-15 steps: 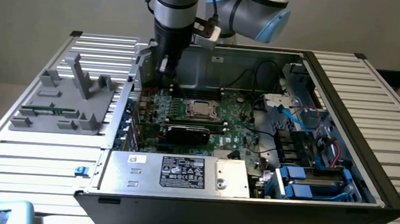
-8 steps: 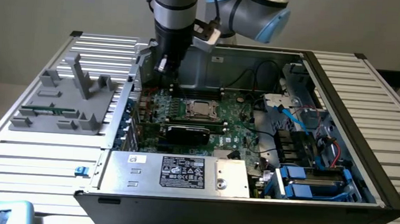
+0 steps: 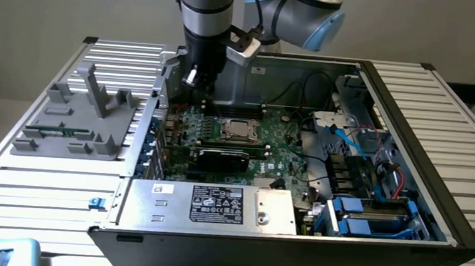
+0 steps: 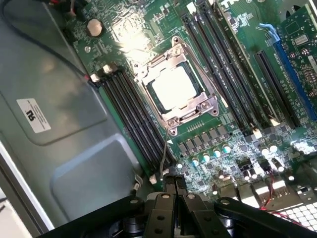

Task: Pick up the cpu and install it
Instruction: 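Install the first cpu locking lever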

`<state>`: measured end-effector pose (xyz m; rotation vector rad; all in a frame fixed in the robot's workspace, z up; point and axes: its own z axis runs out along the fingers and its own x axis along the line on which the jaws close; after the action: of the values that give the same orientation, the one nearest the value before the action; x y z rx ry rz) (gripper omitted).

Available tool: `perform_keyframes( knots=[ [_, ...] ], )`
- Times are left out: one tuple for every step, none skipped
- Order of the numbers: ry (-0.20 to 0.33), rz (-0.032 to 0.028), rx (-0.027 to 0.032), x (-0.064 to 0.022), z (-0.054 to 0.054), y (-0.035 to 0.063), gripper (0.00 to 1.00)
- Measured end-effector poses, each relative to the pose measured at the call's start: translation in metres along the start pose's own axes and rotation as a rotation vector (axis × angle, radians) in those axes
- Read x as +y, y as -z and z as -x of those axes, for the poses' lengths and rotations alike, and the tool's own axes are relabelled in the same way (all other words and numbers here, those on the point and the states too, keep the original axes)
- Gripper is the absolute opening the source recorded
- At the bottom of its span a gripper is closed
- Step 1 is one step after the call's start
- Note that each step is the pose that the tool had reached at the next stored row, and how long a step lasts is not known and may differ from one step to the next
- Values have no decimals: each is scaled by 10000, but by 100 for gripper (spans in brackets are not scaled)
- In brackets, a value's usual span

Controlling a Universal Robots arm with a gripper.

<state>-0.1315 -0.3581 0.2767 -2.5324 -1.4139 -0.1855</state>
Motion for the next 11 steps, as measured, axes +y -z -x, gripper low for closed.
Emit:
perform_keyframes(
  knots=[
    [-170,39,25,0,1,-3,12],
    [-339,78,50,1,1,-6,12],
    [-512,118,75,1,2,-9,12],
    [-679,157,100,2,3,-13,12],
    [-849,196,125,3,4,-17,12],
    [-1008,232,148,3,5,-21,12],
    [-1161,264,168,3,6,-24,12],
    [-1307,294,185,4,7,-27,12],
    [-1460,324,204,4,8,-31,12],
    [-1608,354,223,5,8,-35,12],
    [-1756,384,242,6,9,-38,12]
  ],
)
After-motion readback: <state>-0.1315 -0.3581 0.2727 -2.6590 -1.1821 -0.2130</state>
